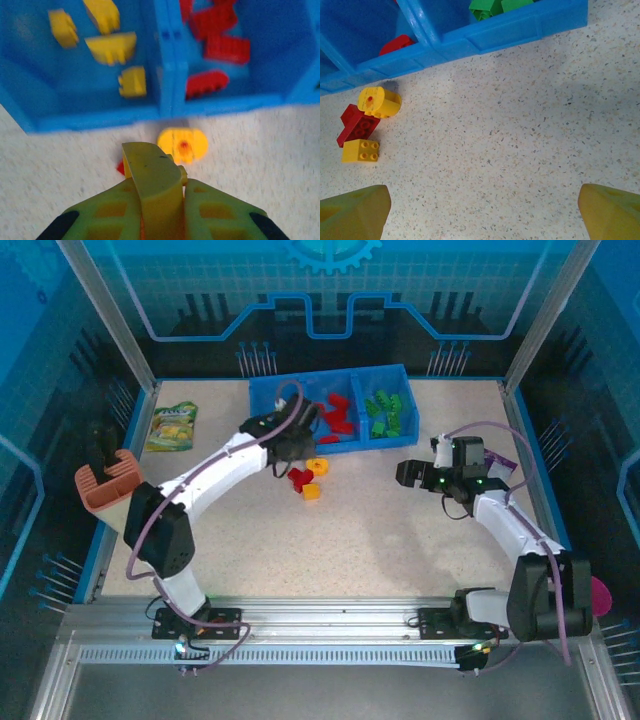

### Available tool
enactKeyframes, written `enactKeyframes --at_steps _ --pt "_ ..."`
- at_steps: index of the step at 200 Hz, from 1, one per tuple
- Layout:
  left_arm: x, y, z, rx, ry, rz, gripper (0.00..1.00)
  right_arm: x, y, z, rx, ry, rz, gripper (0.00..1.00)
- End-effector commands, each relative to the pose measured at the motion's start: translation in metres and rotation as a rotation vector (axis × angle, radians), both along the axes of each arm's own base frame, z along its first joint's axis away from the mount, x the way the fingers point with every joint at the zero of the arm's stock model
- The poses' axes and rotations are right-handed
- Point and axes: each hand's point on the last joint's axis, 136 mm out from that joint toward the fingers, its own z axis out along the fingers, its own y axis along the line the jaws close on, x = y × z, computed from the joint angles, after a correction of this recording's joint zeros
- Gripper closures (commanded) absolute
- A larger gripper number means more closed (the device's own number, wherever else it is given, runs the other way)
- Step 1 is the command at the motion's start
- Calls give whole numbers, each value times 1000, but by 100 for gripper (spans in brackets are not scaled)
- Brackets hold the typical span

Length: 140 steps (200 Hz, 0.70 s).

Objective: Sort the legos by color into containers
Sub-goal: Place the lego in the container.

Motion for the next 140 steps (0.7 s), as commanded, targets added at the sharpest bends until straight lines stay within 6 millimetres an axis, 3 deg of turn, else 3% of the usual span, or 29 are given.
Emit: enactKeyframes --at_steps 1,11,49,78,104,140 --pt "40 22 25 39 -109 24 81 1 3 -1 25 2 10 3" --pt "56 29 24 30 -122 44 81 0 3 -1 22 2 9 2" --pt "119 43 -14 5 -96 90 81 -2 2 0 13 2 12 2" --pt "156 46 -41 -15 -68 110 81 -3 1 2 -1 0 13 1" --pt "173 46 -56 -33 -44 123 80 -5 -2 1 -16 3 9 1" --pt "177 45 -64 -41 -35 123 76 -4 -2 -2 -19 12 10 0"
